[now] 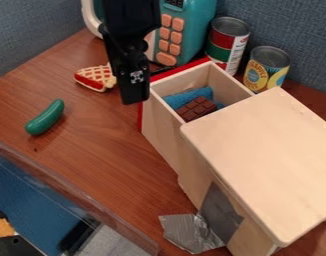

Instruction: Take the brown object out of the drawer and put it on the bottom left side of the table

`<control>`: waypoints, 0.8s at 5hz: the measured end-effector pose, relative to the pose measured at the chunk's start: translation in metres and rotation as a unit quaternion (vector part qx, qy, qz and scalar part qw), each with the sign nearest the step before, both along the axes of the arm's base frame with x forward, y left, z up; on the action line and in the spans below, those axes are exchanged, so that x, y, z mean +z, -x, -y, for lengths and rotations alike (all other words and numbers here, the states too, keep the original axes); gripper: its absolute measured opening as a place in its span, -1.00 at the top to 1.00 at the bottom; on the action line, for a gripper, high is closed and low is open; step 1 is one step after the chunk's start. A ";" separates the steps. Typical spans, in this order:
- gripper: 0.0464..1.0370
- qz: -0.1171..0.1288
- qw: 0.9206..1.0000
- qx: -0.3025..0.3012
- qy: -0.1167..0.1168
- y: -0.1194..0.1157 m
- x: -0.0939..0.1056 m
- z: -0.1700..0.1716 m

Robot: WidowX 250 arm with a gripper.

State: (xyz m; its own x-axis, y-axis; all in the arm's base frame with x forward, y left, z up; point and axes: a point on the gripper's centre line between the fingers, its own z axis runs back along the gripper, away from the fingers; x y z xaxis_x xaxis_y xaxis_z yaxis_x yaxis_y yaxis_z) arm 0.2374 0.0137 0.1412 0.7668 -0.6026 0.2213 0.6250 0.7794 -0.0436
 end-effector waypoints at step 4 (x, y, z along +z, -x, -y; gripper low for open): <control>-0.92 -0.014 0.996 0.093 -0.009 -0.076 -0.031 0.043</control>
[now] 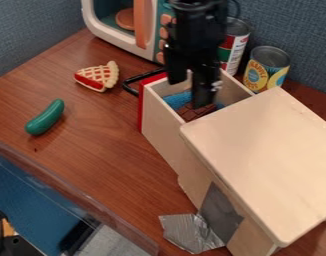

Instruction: Take the brown object out of the drawer and put it on the bottom left side of the table

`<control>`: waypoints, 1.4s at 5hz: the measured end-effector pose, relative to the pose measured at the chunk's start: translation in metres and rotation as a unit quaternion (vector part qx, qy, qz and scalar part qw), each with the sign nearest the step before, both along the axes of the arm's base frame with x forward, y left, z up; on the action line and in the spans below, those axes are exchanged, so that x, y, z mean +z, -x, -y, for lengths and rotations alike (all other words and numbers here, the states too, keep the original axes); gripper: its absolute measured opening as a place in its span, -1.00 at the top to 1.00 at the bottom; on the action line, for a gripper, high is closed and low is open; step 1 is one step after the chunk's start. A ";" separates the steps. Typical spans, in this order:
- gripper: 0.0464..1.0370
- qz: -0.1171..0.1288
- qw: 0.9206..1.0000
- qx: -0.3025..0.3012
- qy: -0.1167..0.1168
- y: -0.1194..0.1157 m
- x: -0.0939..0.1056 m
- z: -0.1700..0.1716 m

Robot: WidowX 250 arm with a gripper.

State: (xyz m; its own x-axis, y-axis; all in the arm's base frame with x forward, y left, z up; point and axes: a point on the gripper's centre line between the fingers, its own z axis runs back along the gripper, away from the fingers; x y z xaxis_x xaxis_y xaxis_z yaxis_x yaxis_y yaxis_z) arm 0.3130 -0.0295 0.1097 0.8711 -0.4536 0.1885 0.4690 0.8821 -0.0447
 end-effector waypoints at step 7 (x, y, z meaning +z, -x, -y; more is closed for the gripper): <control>-0.92 -0.029 0.997 -0.018 -0.063 -0.034 -0.004 0.016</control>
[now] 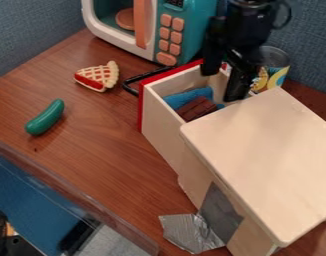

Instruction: Take the brown object out of the drawer and put it on the bottom left side of the table

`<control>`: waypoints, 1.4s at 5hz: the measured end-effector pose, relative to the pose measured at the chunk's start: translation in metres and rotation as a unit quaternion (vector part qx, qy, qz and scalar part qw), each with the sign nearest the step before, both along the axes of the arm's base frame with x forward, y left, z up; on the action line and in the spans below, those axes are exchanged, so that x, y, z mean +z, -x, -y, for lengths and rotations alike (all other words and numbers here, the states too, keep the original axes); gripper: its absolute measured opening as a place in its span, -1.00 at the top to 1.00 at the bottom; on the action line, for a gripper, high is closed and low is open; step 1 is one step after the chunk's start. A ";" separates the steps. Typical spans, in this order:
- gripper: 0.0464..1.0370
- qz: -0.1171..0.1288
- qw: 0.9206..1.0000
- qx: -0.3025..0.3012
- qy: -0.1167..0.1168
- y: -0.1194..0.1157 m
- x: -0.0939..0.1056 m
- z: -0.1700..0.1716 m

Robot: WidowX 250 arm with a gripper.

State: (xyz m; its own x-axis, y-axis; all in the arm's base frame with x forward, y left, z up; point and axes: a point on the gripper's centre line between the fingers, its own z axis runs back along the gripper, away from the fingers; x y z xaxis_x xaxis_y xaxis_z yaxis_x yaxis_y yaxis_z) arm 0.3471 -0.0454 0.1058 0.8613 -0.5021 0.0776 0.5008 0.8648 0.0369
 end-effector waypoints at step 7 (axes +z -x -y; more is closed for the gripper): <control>-0.91 0.027 0.997 0.066 -0.008 0.012 -0.048 -0.011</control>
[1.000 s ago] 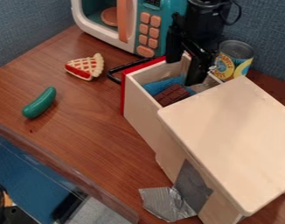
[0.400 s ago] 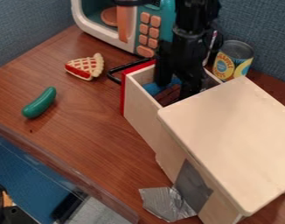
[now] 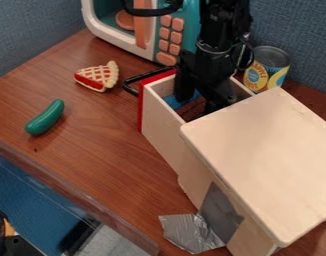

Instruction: Take the brown object out of the drawer and put it on the bottom left side of the table

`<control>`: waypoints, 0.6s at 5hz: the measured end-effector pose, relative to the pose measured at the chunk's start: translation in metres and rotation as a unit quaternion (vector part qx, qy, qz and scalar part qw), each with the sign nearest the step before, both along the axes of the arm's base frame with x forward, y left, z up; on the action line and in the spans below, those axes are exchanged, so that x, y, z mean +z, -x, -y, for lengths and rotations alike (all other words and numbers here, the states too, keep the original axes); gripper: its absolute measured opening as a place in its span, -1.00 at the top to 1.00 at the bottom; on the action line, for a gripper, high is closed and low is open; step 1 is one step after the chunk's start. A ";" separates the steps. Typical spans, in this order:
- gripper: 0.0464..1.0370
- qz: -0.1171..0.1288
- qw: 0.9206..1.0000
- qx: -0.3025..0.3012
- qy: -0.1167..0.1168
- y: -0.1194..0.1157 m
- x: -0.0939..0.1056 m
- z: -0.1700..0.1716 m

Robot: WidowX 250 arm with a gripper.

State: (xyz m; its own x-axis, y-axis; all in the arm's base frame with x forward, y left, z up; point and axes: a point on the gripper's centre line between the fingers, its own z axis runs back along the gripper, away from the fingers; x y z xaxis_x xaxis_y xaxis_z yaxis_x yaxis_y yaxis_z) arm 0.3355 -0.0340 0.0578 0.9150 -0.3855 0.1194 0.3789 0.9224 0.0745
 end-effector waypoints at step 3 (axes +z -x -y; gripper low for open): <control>-0.07 0.009 1.000 0.011 0.016 0.006 0.000 -0.003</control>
State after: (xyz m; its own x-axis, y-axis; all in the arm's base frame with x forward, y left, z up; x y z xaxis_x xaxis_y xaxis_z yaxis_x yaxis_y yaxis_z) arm 0.3298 -0.0308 0.0579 0.9207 -0.3615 0.1473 0.3578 0.9324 0.0519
